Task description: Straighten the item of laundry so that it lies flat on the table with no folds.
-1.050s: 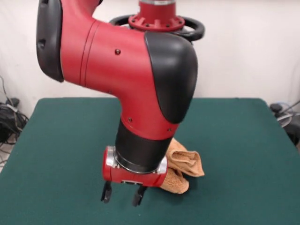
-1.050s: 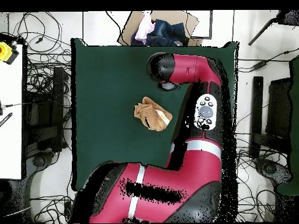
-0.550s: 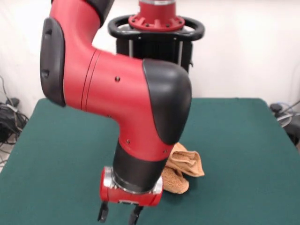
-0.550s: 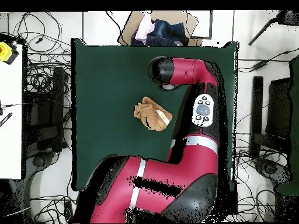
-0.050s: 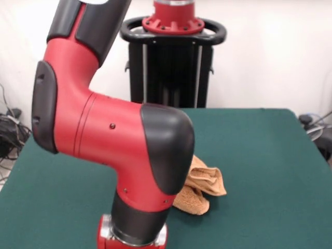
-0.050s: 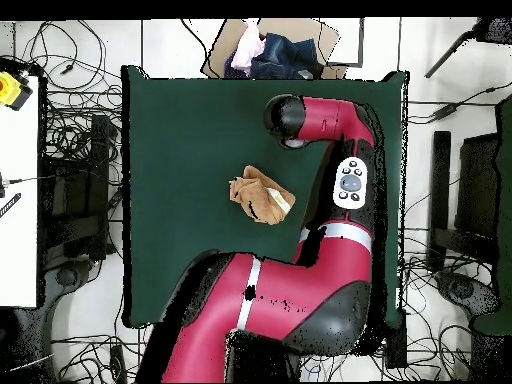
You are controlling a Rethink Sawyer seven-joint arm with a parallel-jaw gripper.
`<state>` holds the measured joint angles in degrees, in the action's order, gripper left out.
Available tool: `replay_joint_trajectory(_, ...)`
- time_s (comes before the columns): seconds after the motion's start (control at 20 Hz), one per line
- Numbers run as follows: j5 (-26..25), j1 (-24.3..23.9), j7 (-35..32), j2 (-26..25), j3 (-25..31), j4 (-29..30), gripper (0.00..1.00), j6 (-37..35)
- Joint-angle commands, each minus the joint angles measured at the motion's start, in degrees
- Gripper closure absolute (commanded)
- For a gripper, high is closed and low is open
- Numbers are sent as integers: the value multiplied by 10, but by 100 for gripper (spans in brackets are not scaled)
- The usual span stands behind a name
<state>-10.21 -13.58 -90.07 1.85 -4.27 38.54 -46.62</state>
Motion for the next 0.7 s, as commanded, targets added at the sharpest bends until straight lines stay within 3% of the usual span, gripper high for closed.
replay_joint_trajectory(0.05, 7, -16, -93, -64, 27, -17, 0, 19)
replay_joint_trajectory(0.2, 8, -14, -98, -54, 20, -5, 0, 22)
replay_joint_trajectory(0.4, 7, -12, -94, -10, 15, 53, 0, 26)
replay_joint_trajectory(0.7, 12, -5, -62, 137, 1, 216, 0, 2)
